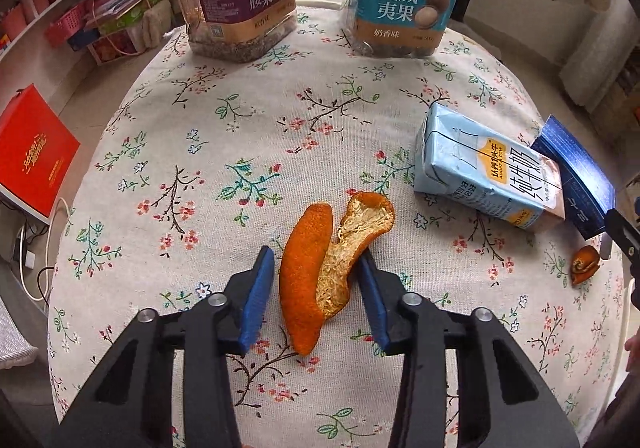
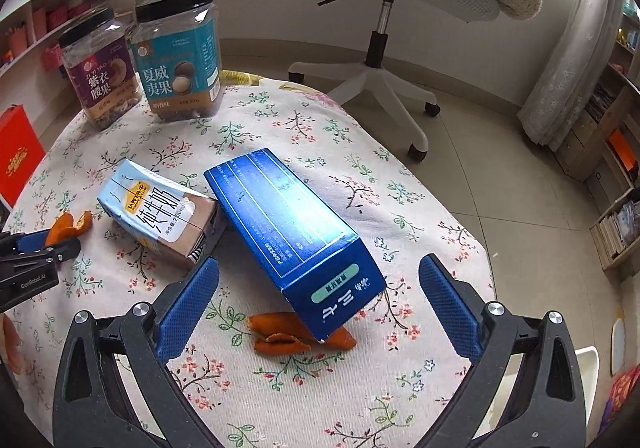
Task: Collect trash
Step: 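Grasp the orange peel with the left tool while the right tool grasps the long blue box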
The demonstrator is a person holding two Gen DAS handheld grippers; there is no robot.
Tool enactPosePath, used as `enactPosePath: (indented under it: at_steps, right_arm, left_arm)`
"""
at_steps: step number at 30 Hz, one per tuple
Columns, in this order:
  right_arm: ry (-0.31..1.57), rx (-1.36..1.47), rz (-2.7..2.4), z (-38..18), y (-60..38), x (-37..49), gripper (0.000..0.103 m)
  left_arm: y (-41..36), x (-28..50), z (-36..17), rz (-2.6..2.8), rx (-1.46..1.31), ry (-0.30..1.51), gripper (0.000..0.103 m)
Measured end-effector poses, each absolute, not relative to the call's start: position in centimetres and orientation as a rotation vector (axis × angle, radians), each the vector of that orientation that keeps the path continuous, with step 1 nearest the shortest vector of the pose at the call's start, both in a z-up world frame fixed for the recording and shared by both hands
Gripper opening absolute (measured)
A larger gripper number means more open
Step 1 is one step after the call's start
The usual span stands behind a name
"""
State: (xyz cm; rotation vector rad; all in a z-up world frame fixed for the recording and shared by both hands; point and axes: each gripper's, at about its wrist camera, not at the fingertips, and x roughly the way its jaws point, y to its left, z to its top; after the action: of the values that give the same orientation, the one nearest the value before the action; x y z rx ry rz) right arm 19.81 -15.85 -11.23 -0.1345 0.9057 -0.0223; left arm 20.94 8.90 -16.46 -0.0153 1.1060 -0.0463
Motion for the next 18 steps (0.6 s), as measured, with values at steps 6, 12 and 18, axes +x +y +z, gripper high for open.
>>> enactPosePath:
  at_steps: [6,12,18]
  right_arm:
    - [1.009,-0.25,0.111,-13.4,-14.2,23.3,0.096]
    - [1.082,-0.181,0.144,-15.2,-14.7,25.3,0.065]
    - [1.0,-0.079,0.15,-12.3,-15.2,23.4,0.052]
  left_arm:
    - [8.9,21.0,-16.1,-0.052,-0.048,1.101,0.021]
    - [8.8,20.7,-15.3,-0.064,-0.058,1.09,0.02]
    - [9.0,20.2,-13.2,-0.066,-0.101,1.04,0.021]
